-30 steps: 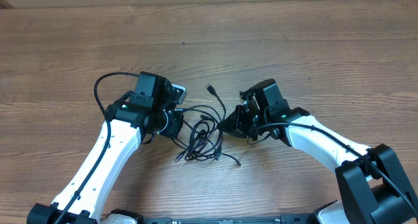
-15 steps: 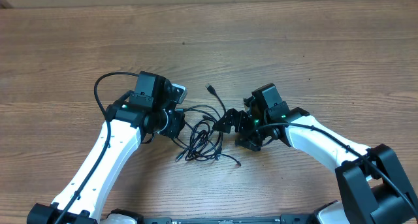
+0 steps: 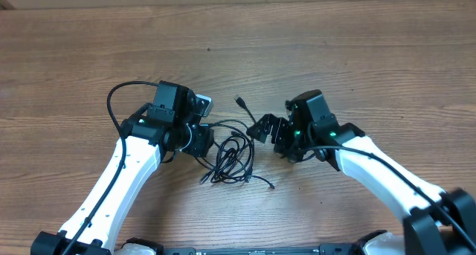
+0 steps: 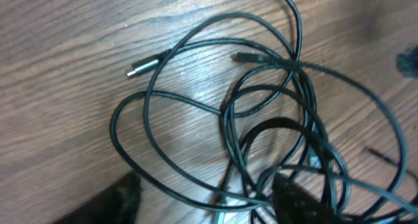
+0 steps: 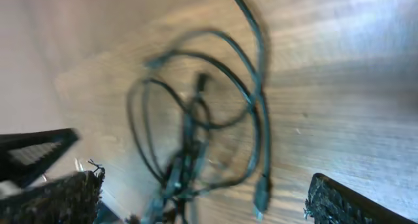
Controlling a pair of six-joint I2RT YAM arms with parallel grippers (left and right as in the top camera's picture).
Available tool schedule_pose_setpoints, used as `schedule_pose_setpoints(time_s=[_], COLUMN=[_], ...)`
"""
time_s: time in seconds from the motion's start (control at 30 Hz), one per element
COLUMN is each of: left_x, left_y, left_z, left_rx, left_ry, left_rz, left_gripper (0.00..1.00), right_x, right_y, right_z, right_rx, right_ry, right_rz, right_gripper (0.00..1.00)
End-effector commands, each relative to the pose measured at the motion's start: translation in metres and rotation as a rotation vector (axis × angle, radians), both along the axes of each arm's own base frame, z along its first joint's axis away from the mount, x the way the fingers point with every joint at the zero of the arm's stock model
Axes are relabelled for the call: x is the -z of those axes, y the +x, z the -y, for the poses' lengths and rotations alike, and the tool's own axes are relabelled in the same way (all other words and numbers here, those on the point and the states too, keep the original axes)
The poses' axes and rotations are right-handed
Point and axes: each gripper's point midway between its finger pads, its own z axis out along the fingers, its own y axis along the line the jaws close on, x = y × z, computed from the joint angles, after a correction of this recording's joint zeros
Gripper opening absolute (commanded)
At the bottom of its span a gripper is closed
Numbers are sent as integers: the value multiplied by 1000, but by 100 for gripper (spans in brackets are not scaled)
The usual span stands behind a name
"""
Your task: Untangle cables
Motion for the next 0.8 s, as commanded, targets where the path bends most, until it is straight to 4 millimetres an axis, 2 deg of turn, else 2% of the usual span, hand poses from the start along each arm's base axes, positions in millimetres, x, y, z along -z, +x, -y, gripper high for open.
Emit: schedule_pose_setpoints(time_s=[0.0,0.07,0.1,0.13,0.23,0.47,0.77], left_x=[-3,-3,-2,-2,1,7,7], left_y=[4,5,6,8,12,21,27], left_z=[4,4,3,1,-5,-34,-61], left_rx=[2,0,-2,-7,-30,-250,-404], left_ry=[-8,-6,-2,10,43,147,124], left_rz=[5,9,11,16,25,22,0], left_gripper=[76,86,98,100,100,100,100], right_x=[-45,-58,-64,-68,-71,-68,-44], right_y=[19,17,15,13,3,-24,-37], right_z=[-4,-13,-19,-24,-39,-64,-63], right_rx=[-5,-46,-72,-88,-133,-218,-177], right_ry=[6,24,32,40,55,58,3], right_rz=[202,268,300,317,330,322,208], right_gripper=[100,100,100,100,100,99,98])
